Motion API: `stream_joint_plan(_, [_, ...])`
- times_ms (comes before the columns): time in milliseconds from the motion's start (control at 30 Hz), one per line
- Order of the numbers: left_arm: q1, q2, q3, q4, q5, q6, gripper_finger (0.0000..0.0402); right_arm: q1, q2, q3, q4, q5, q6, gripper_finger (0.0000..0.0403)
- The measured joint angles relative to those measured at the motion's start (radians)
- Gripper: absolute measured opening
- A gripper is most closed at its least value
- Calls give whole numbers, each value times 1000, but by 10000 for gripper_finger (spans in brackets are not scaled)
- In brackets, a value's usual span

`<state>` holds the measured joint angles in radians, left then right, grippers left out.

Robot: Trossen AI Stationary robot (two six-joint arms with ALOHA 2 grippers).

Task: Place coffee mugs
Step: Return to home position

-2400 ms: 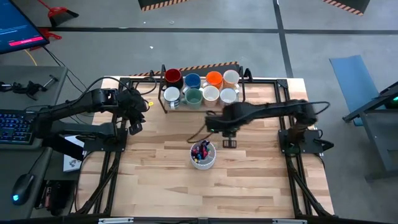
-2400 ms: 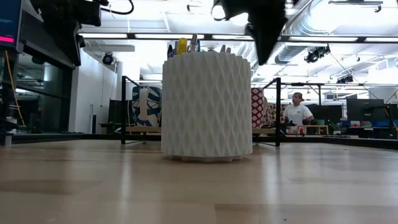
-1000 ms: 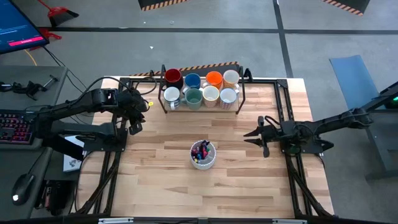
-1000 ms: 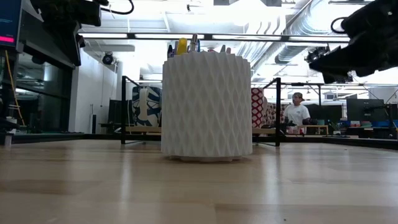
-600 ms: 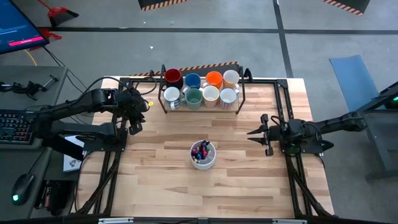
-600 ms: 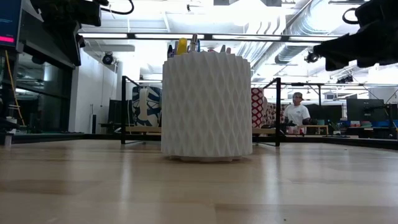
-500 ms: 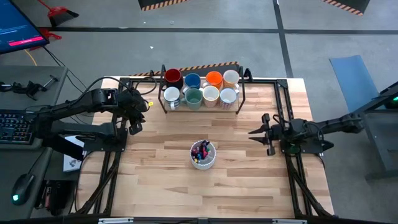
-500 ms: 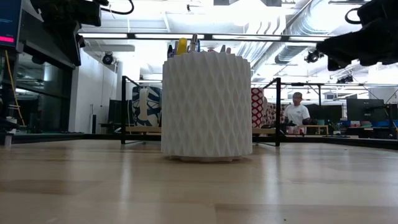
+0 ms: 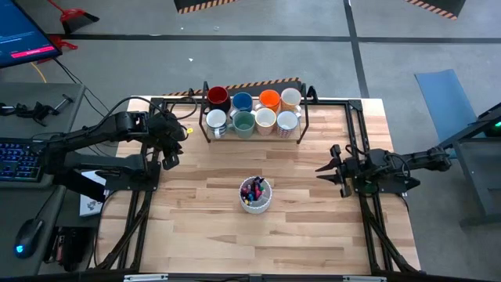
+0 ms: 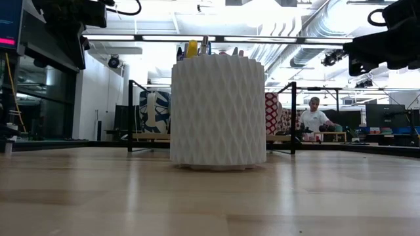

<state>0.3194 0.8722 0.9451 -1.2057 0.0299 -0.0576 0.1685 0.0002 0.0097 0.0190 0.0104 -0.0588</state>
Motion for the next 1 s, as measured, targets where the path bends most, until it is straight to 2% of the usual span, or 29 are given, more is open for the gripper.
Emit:
stream_joint_plan(867, [0,0,0,0,0,0,88,-13,13,-1,0,4,7,75])
stream_joint_plan(1000, [0,-13,0,-3,-82,158,88,-13,13,-1,0,4,7,75])
